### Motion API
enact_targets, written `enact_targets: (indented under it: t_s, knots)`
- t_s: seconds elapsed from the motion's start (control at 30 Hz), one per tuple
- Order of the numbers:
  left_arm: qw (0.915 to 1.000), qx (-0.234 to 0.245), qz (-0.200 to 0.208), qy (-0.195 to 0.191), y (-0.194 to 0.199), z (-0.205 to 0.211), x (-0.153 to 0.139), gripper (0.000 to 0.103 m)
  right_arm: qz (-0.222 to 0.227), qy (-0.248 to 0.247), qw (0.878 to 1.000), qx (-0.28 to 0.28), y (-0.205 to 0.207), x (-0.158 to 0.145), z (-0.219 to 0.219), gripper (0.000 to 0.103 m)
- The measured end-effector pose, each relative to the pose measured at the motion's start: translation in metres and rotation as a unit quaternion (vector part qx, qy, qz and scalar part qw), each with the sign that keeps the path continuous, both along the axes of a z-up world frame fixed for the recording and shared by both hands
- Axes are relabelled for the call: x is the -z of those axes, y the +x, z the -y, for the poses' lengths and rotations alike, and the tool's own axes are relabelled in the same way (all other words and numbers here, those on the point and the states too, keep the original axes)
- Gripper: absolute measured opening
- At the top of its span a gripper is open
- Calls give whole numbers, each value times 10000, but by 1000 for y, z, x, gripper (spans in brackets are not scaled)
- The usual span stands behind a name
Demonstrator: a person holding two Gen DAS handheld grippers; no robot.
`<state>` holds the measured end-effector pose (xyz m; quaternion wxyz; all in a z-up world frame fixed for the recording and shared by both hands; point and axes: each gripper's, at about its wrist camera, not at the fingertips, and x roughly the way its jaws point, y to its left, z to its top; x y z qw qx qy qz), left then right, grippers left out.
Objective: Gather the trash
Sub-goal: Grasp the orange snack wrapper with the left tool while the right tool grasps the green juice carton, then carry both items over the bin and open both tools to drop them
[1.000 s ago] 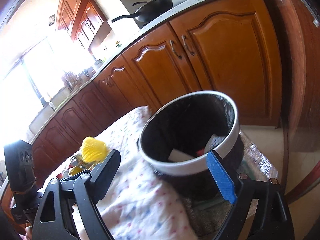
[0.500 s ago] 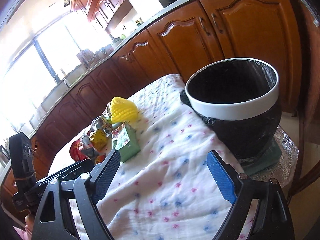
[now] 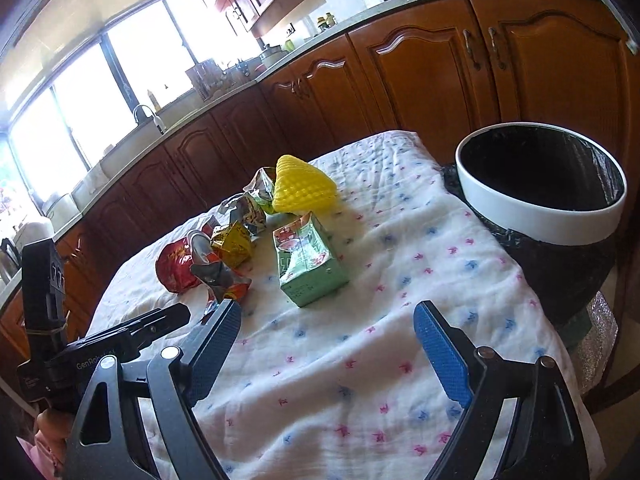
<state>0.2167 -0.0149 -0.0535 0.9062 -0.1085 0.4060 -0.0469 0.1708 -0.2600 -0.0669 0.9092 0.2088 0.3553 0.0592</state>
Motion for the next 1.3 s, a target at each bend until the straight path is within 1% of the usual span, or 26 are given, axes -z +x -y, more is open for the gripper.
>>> enact_targets:
  t_s: [0.17,0.33,0.43,0.5,0.6,0.63,0.67,0.7,0.73,0.8,0.83,0.87,1.0,1.03,1.07,1.3]
  knots:
    - [9997,-165,-177,-61,14,-6,6,73,16,-250,9994,-223,15,2,-16,90]
    - [9993,-218,-298,104,34,-2,8,72,-86,-506,9978,-423,37,6,-27,90]
    - [9989,-213,-386,145,46,0,13,71,-219,-605,9964,-556,53,10,-30,89]
    - [9987,-196,-446,146,54,2,16,66,-274,-664,9956,-607,61,12,-31,89]
    - [9985,-152,-492,166,65,4,22,60,-341,-732,9943,-697,72,16,-32,88]
    - [9985,-144,-502,169,68,4,24,57,-358,-764,9938,-718,75,17,-33,87]
    - [9985,-132,-513,167,71,5,25,53,-383,-791,9934,-742,79,18,-34,84]
    - [9984,-119,-529,156,74,5,27,51,-408,-798,9930,-772,81,20,-35,82]
    - [9983,-114,-547,147,75,5,28,48,-441,-805,9926,-797,84,22,-35,77]
    - [9983,-91,-570,117,78,5,31,39,-533,-806,9918,-841,91,26,-36,67]
    - [9983,-77,-557,122,79,5,32,37,-594,-779,9914,-871,93,29,-35,58]
    - [9985,-52,-537,129,79,6,32,34,-648,-754,9910,-899,96,32,-36,55]
    - [9989,85,-443,150,78,11,30,25,-606,-811,9907,-913,96,31,-37,54]
    - [9989,121,-424,145,76,12,29,6,-580,-812,9909,-898,94,30,-37,54]
    - [9989,165,-431,128,75,13,28,3,-560,-804,9913,-874,92,29,-36,53]
    - [9988,374,-292,99,68,19,18,3,-429,-647,9950,-626,75,18,-20,52]
